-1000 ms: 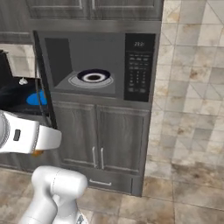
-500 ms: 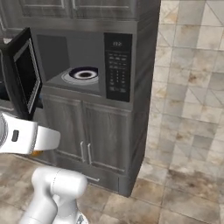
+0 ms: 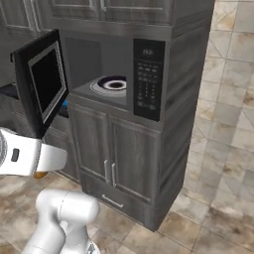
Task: Pick the mushroom from the counter and place it in the microwave. Then turn on the microwave.
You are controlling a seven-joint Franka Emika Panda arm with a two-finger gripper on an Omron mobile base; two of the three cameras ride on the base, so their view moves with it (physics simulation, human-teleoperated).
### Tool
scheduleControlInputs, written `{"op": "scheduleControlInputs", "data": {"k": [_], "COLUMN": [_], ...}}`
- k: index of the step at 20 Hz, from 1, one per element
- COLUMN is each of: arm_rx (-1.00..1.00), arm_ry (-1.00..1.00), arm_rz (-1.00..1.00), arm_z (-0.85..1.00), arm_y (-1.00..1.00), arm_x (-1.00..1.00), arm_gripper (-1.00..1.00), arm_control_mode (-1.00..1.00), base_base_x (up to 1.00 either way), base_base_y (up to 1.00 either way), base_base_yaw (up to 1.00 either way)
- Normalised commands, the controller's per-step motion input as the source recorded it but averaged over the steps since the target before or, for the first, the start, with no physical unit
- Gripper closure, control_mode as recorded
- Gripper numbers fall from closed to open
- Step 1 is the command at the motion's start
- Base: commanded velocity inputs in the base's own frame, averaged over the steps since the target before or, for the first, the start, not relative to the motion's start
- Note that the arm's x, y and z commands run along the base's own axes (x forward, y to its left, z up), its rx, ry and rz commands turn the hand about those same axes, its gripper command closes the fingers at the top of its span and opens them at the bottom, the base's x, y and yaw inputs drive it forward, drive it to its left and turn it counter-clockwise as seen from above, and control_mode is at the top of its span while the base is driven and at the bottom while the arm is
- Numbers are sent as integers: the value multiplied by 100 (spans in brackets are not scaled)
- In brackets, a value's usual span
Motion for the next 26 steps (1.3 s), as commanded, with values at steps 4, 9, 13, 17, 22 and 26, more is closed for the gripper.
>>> {"op": "scheduleControlInputs", "data": {"k": [4,9,13,17,22,26], "arm_rx": [0,0,0,0,0,0], "arm_ry": [0,0,0,0,0,0], "arm_rz": [0,0,0,0,0,0], "arm_z": [0,0,0,0,0,0], "arm_y": [0,0,0,0,0,0], "arm_x": [0,0,0,0,0,0], "arm_gripper": [100,100,100,100,100,100], "arm_control_mode": [100,100,100,100,100,100], "base_base_x": [42,41,30,38,40,47], "base_base_y": [-32,-39,-29,0,0,0], "base_base_yaw": [41,31,24,12,5,3]}}
